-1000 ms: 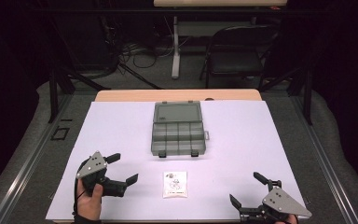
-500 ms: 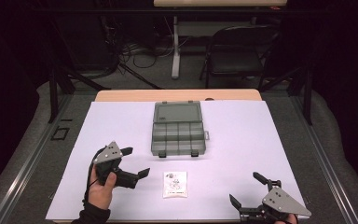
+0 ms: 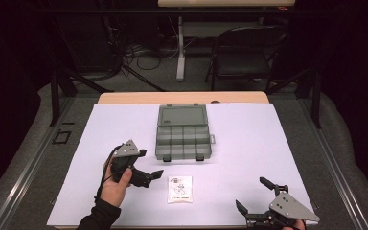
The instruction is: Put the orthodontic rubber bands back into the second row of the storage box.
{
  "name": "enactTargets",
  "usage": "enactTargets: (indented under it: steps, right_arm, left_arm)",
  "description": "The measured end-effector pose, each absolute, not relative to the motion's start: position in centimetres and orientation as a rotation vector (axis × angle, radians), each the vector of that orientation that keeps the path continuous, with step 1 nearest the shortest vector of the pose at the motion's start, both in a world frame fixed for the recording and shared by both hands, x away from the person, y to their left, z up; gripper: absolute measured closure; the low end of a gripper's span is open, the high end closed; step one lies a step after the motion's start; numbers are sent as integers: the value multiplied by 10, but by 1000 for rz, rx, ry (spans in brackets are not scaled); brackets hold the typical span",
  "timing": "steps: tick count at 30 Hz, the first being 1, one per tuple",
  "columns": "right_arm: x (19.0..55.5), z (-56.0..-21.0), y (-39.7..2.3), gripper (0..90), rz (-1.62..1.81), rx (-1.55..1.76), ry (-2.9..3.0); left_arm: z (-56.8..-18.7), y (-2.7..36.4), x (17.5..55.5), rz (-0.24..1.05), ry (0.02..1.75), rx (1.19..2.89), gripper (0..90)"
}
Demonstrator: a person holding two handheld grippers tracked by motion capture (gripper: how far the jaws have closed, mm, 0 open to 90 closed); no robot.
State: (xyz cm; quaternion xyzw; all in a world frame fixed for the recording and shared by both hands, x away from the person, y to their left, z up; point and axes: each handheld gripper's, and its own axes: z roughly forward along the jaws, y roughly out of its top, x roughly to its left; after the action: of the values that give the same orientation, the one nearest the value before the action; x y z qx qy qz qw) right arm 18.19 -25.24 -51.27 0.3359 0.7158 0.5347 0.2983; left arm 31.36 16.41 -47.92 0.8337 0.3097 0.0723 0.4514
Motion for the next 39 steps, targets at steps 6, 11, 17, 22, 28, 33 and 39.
enactTargets:
  steps: [6, 11, 17, 22, 28, 33, 39]
  right_arm:
    - [182, -513, -252, 0, 1419, 891, 1903]
    - [182, -513, -252, 0, 1419, 892, 1908]
    - [182, -513, -252, 0, 1416, 889, 1915]
    - [182, -513, -252, 0, 1417, 888, 1917]
    - [182, -513, -252, 0, 1419, 888, 1918]
    - [182, -513, -252, 0, 1418, 886, 1920]
    - [182, -513, -252, 0, 1418, 885, 1920]
  left_arm:
    - [-482, 155, 319, 161, 782, 2087, 5]
    - [-486, 148, 324, 140, 789, 2113, 5]
    - [-489, 142, 326, 128, 784, 2141, 5]
    - [-494, 136, 327, 122, 789, 2157, 5]
    - [-498, 128, 326, 134, 758, 2184, 5]
    - [-504, 121, 326, 121, 755, 2213, 5]
    - [-511, 114, 326, 94, 731, 2256, 5]
